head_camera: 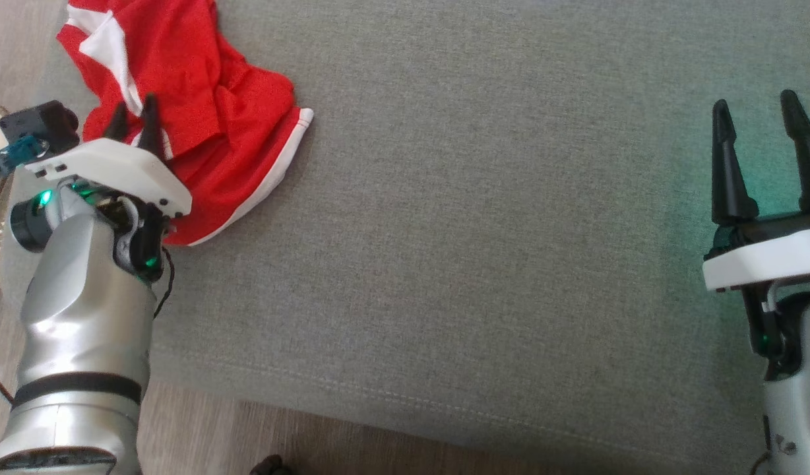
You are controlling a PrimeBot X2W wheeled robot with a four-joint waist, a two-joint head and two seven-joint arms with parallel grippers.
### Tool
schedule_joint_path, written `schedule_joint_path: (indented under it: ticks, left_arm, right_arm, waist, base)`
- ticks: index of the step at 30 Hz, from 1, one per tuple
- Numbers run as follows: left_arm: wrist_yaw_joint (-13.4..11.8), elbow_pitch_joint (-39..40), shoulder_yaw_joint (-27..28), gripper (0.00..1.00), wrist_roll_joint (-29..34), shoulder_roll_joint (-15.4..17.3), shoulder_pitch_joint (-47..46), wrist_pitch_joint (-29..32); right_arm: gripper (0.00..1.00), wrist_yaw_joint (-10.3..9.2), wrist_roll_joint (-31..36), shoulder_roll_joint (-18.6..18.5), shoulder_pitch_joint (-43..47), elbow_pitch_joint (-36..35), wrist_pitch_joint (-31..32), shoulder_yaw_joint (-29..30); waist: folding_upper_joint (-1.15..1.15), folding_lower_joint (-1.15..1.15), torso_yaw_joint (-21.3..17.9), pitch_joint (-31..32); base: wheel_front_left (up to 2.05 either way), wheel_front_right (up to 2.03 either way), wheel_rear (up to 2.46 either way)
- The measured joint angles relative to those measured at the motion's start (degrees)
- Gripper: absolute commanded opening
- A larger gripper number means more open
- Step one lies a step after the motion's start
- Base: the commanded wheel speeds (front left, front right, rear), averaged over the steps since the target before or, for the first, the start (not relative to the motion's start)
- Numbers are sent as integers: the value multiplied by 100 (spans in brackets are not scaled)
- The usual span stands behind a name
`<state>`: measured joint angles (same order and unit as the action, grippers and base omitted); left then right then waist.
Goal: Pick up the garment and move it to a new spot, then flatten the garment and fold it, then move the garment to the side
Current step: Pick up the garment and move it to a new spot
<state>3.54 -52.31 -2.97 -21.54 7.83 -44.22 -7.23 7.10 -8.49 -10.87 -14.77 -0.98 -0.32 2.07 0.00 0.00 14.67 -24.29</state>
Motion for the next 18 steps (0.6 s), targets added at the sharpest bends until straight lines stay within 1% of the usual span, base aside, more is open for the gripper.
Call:
schedule_joint_path:
  ticks: [1, 2, 5, 11, 14, 18]
  left_arm:
    - [1, -76, -1, 2, 0, 1, -19, 0]
    - [7, -142, 0, 0, -20, 0, -39, 0]
    - [58, -293, 3, 0, -103, -1, -140, -4]
    - [162, -332, 29, 0, -272, -4, -311, -334]
    - [259, -115, 44, 0, -377, -11, -312, -482]
    - [311, 465, -38, 0, -392, -45, -309, -558]
  right_arm:
    - [100, 0, 0, 10, -5, 7, -1, -7]
    - [100, 0, 0, 21, -13, 11, -2, -15]
    - [100, 0, 0, 47, -59, 20, -25, -18]
    - [100, 0, -1, 145, -114, 197, -175, -21]
    - [100, 1, -3, 230, -113, 350, -298, -27]
    - [100, 0, -29, 361, -104, 569, -480, -42]
  waist:
    - [0, 0, -14, -1]
    - [0, 0, -28, -3]
    - [0, 0, -62, -14]
    - [0, 0, -142, 138]
    - [0, 0, -203, 296]
    - [0, 0, -309, 553]
  base:
    - [0, 0, 0]
    - [0, 0, 0]
    - [0, 0, 0]
    - [0, 0, 0]
    - [0, 0, 0]
    - [0, 0, 0]
